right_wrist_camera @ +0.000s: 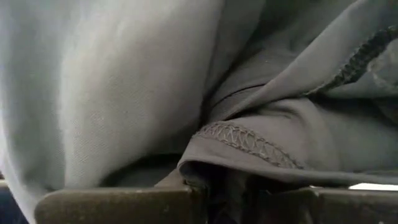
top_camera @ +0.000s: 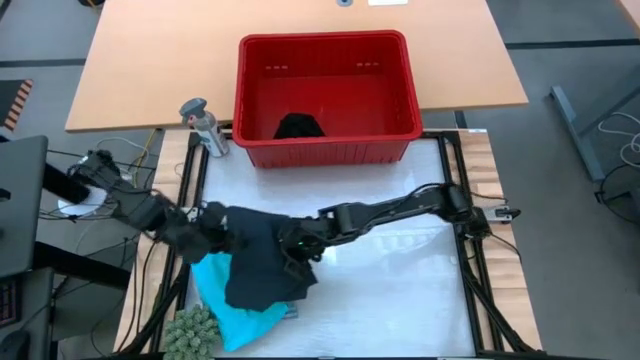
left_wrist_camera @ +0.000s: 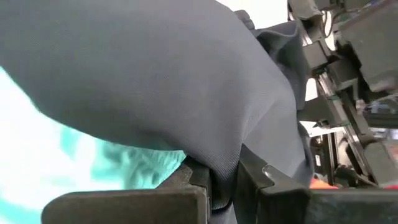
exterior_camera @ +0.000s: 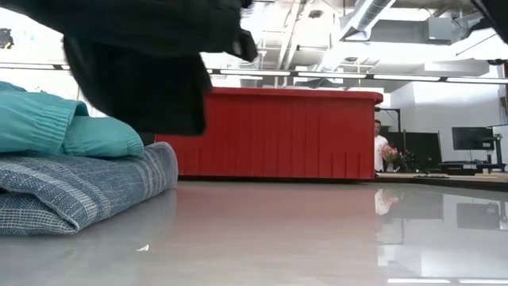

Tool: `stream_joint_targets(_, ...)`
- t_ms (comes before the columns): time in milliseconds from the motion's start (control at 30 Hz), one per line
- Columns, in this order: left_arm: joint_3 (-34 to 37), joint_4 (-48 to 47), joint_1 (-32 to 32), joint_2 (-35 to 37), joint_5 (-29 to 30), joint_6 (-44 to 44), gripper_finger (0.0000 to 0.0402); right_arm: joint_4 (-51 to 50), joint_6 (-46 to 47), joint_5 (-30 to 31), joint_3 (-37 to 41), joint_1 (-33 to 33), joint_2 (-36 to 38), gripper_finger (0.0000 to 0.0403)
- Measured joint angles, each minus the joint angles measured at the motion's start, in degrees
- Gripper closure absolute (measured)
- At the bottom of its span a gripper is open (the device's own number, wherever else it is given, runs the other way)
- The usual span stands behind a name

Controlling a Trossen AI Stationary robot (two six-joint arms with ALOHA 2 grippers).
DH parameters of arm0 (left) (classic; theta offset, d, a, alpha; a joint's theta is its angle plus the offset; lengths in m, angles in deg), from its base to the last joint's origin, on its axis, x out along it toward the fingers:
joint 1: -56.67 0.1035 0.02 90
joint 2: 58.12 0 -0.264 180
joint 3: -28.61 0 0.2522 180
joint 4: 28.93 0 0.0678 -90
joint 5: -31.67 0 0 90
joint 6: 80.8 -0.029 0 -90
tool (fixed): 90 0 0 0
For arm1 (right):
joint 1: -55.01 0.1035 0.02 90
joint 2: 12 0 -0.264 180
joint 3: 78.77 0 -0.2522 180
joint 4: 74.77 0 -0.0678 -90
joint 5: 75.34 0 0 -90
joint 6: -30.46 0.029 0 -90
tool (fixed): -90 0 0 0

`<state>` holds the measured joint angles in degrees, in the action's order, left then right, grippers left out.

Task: Fold Laundry from Bin
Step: Stack the black shorts on top of the folded light blue shorts

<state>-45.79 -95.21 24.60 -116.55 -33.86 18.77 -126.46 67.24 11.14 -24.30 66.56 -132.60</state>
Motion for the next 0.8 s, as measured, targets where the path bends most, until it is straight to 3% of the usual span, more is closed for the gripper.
stream_joint_targets(133,0.0,-4.4,-9.3,0.3,6.4,8.7,0.0387,-3.0,-2.3,-1.6,-9.0,0.1,-5.4,0.0334)
stream_joint_targets(367,-0.1,-14.5,-23.6,-2.6,11.4,26.8,0.0386,-6.5,-4.1,-4.0,-20.3,0.1,-12.8,0.0334)
stream_joint_targets(800,0.0,-16.1,-33.3,-10.9,6.5,28.2,0.0386,-5.6,-4.9,-5.8,-21.9,0.0,-14.9,0.0334)
